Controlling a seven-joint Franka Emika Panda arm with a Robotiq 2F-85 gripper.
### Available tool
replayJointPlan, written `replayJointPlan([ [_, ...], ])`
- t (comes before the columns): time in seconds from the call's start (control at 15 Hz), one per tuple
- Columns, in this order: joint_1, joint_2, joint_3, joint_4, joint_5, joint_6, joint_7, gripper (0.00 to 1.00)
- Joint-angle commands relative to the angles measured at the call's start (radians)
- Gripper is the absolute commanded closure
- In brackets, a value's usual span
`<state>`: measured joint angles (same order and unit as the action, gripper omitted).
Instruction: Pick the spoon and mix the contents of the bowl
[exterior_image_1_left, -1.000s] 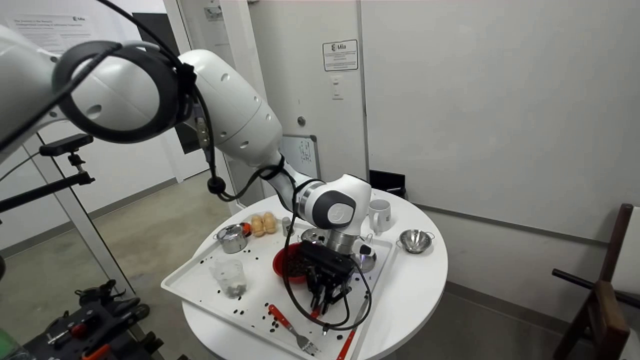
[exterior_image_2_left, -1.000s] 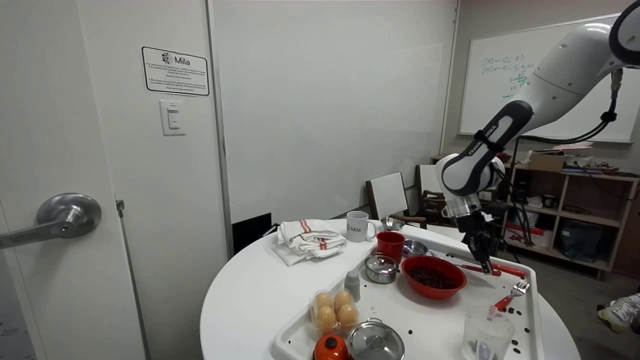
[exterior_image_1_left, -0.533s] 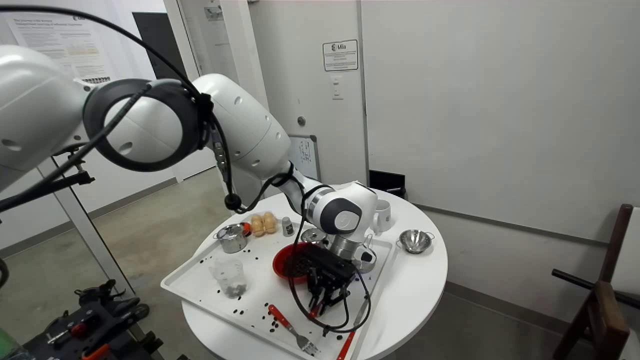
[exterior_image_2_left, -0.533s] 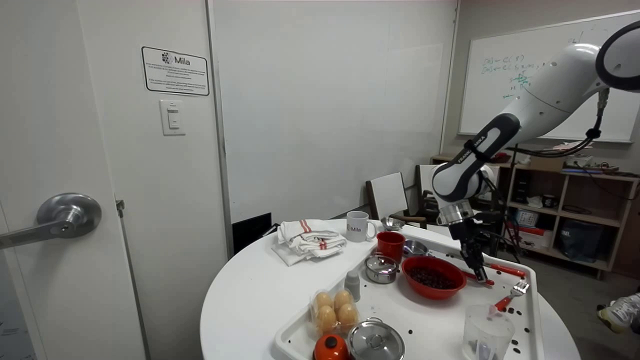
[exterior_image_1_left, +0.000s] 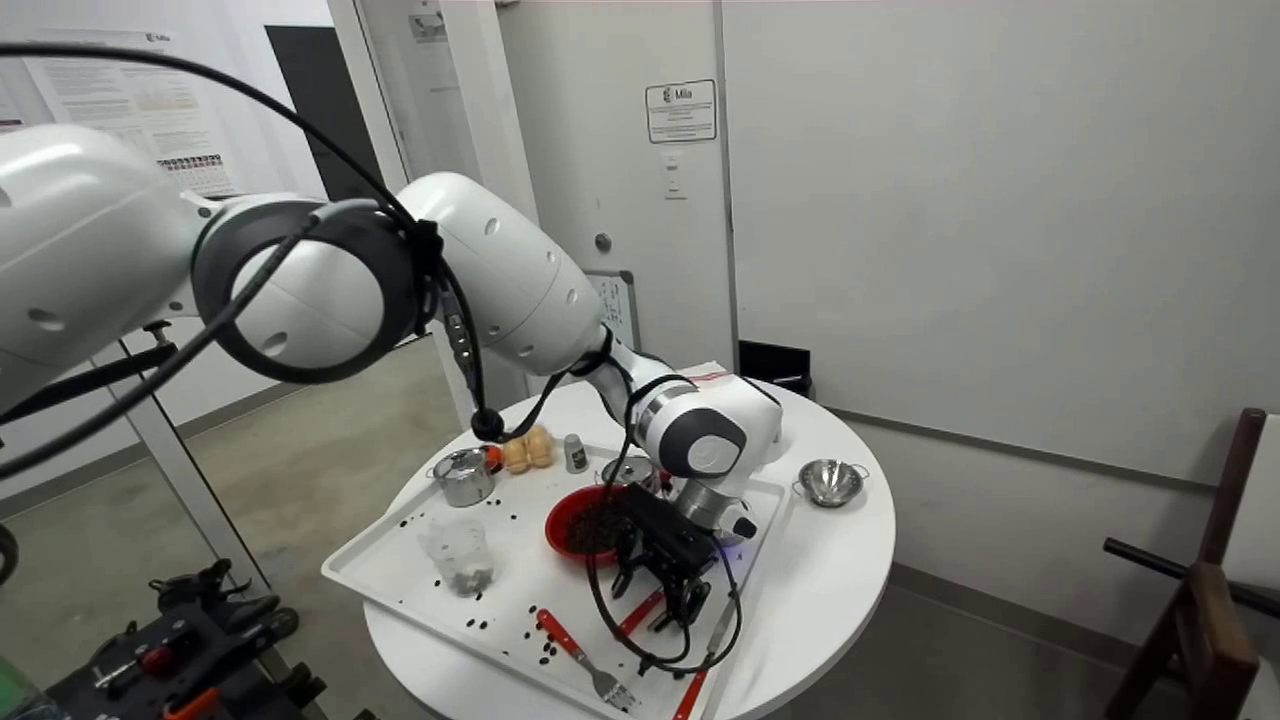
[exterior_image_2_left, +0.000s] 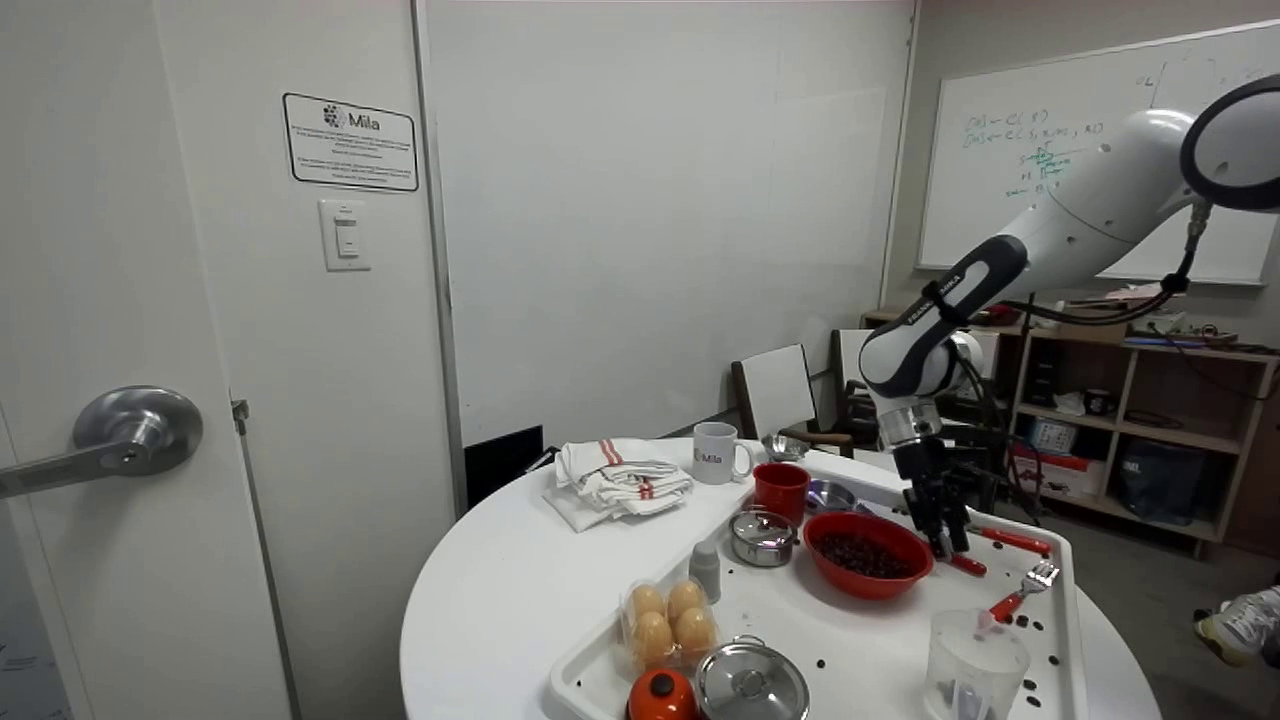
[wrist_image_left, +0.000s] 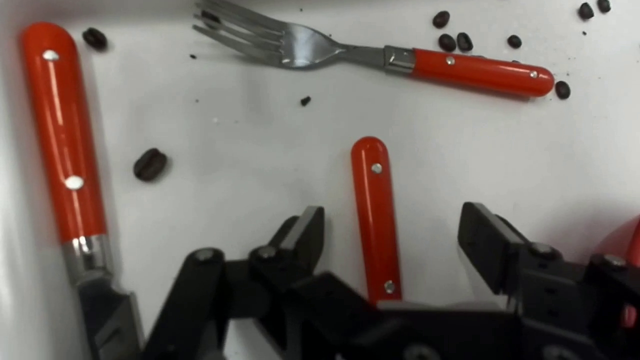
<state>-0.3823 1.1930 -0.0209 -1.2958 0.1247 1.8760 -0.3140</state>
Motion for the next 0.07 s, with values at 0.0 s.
replayJointPlan([
  [0.0, 0.0, 0.008, -0.003, 0.013, 0.003, -0.006, -0.001, 0.26],
])
